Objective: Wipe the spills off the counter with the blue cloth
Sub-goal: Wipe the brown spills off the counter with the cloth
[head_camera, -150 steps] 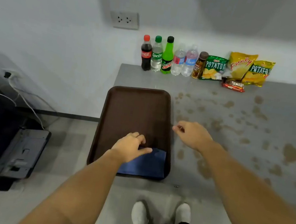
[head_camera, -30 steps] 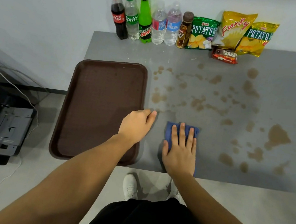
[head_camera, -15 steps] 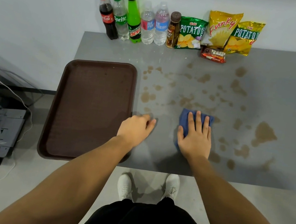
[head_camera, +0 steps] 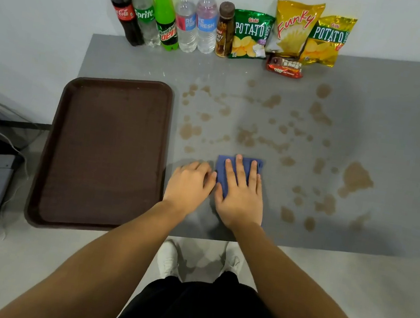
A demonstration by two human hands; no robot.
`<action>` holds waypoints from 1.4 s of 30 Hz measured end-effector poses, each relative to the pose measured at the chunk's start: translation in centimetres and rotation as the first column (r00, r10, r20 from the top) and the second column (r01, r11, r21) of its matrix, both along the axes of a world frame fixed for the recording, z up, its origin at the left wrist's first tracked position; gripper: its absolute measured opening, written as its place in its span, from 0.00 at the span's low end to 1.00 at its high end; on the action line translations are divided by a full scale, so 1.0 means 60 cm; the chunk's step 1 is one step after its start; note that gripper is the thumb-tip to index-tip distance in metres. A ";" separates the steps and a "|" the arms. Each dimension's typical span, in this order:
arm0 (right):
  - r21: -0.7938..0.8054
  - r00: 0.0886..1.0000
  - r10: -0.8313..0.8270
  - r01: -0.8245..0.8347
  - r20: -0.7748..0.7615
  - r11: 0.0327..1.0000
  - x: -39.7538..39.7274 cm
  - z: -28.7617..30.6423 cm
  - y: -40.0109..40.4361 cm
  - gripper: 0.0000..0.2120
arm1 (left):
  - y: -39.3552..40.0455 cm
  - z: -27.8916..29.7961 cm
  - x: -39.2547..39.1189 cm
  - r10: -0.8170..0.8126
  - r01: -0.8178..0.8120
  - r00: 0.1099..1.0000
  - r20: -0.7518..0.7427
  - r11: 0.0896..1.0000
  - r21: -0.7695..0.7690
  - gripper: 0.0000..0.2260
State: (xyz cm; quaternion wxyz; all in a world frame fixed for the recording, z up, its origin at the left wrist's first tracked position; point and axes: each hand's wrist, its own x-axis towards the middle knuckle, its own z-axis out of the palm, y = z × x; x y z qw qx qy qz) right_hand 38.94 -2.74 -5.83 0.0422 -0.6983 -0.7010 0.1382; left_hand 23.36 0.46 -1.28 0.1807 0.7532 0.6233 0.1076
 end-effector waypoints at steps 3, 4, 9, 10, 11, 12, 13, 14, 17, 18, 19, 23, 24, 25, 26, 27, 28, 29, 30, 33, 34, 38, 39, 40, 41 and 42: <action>0.012 1.000 0.010 -0.009 -0.013 1.000 0.038 -0.001 0.038 0.33 | -0.009 -0.005 0.016 -0.003 0.003 1.000 0.015 1.000 0.024 0.11; 0.019 1.000 -0.002 0.003 -0.011 1.000 0.053 0.000 0.047 0.32 | -0.012 -0.008 0.022 0.000 -0.001 1.000 0.022 0.999 0.039 0.10; 0.027 0.997 -0.066 0.065 0.027 0.998 0.148 -0.005 0.056 0.32 | -0.025 -0.021 0.056 -0.036 0.036 0.999 -0.004 0.999 0.035 0.15; 0.025 0.996 -0.080 0.079 0.030 0.997 0.164 -0.006 0.050 0.32 | -0.026 -0.026 0.063 -0.050 0.051 0.999 -0.014 0.998 0.033 0.16; 0.025 0.995 -0.094 0.093 0.032 0.995 0.178 -0.006 0.041 0.32 | -0.027 -0.030 0.071 -0.065 0.066 0.998 -0.022 0.997 0.029 0.18; 0.028 0.994 -0.108 0.107 0.031 0.994 0.187 -0.006 0.031 0.32 | -0.028 -0.036 0.079 -0.079 0.079 0.996 -0.029 0.997 0.020 0.20; 0.028 0.992 -0.123 0.123 0.028 0.992 0.193 -0.006 0.019 0.32 | -0.029 -0.043 0.087 -0.091 0.092 0.995 -0.034 0.996 0.006 0.21; 0.024 0.990 -0.140 0.140 0.025 0.990 0.194 -0.005 0.006 0.32 | -0.031 -0.050 0.095 -0.102 0.101 0.994 -0.042 0.995 -0.008 0.23; 0.023 0.983 -0.179 0.178 0.034 0.984 0.172 -0.003 -0.034 0.33 | -0.039 -0.071 0.106 -0.098 0.098 0.991 -0.088 0.995 -0.005 0.26; 0.022 0.984 -0.172 0.171 0.046 0.985 0.161 -0.004 -0.043 0.33 | -0.041 -0.077 0.106 -0.097 0.097 0.990 -0.107 0.995 0.002 0.26; 0.022 0.987 -0.150 0.149 0.056 0.989 0.154 -0.004 -0.047 0.32 | -0.042 -0.082 0.105 -0.097 0.099 0.988 -0.121 0.995 0.011 0.27; 0.042 0.999 0.027 -0.028 0.034 0.999 0.165 -0.002 -0.023 0.32 | -0.042 -0.092 0.101 -0.099 0.103 0.988 -0.120 0.994 0.029 0.27; 0.049 0.997 0.069 -0.071 0.026 0.996 0.174 -0.001 -0.010 0.32 | -0.041 -0.092 0.101 -0.095 0.100 0.988 -0.118 0.994 0.035 0.27; 0.054 0.995 0.095 -0.096 0.020 0.994 0.181 0.000 0.003 0.32 | -0.042 -0.093 0.101 -0.092 0.098 0.989 -0.116 0.994 0.043 0.27; 0.057 0.995 0.101 -0.102 0.016 0.993 0.190 0.000 0.015 0.31 | -0.042 -0.093 0.101 -0.090 0.097 0.989 -0.114 0.994 0.054 0.27; 0.060 0.996 0.092 -0.092 0.011 0.994 0.199 0.000 0.027 0.31 | -0.043 -0.093 0.101 -0.089 0.096 0.990 -0.110 0.993 0.065 0.27; 0.062 0.997 0.072 -0.072 0.006 0.995 0.210 -0.001 0.037 0.31 | -0.044 -0.094 0.101 -0.087 0.095 0.991 -0.105 0.993 0.071 0.27; 0.063 0.999 0.045 -0.046 0.007 0.997 0.223 -0.001 0.045 0.31 | -0.044 -0.094 0.100 -0.086 0.093 0.991 -0.099 0.993 0.071 0.26; 0.064 1.000 0.015 -0.016 0.012 0.998 0.237 0.000 0.050 0.31 | -0.044 -0.093 0.100 -0.084 0.091 0.992 -0.097 0.994 0.067 0.26; 0.059 0.995 -0.092 0.090 0.036 0.994 0.276 0.000 0.042 0.31 | -0.043 -0.092 0.099 -0.083 0.089 0.990 -0.114 0.995 0.052 0.26; 0.054 0.991 -0.127 0.125 0.043 0.991 0.285 0.000 0.032 0.31 | -0.042 -0.091 0.099 -0.085 0.091 0.989 -0.124 0.995 0.042 0.26; 0.020 0.957 -0.289 0.288 0.024 0.957 0.270 -0.001 -0.028 0.32 | -0.041 -0.091 0.100 -0.094 0.098 0.986 -0.141 0.995 0.025 0.26; 0.016 0.944 -0.331 0.330 0.020 0.944 0.250 0.000 -0.038 0.32 | -0.041 -0.090 0.100 -0.096 0.101 0.984 -0.147 0.994 0.027 0.26; 0.015 0.931 -0.364 0.364 0.019 0.931 0.227 0.001 -0.044 0.33 | -0.041 -0.090 0.101 -0.099 0.104 0.983 -0.154 0.994 0.029 0.26; 0.011 0.924 -0.381 0.381 0.021 0.925 0.203 0.002 -0.045 0.33 | -0.040 -0.089 0.101 -0.101 0.107 0.982 -0.159 0.994 0.029 0.26; 0.006 0.926 -0.377 0.377 0.024 0.926 0.184 0.002 -0.041 0.33 | -0.040 -0.088 0.101 -0.103 0.109 0.982 -0.160 0.994 0.027 0.26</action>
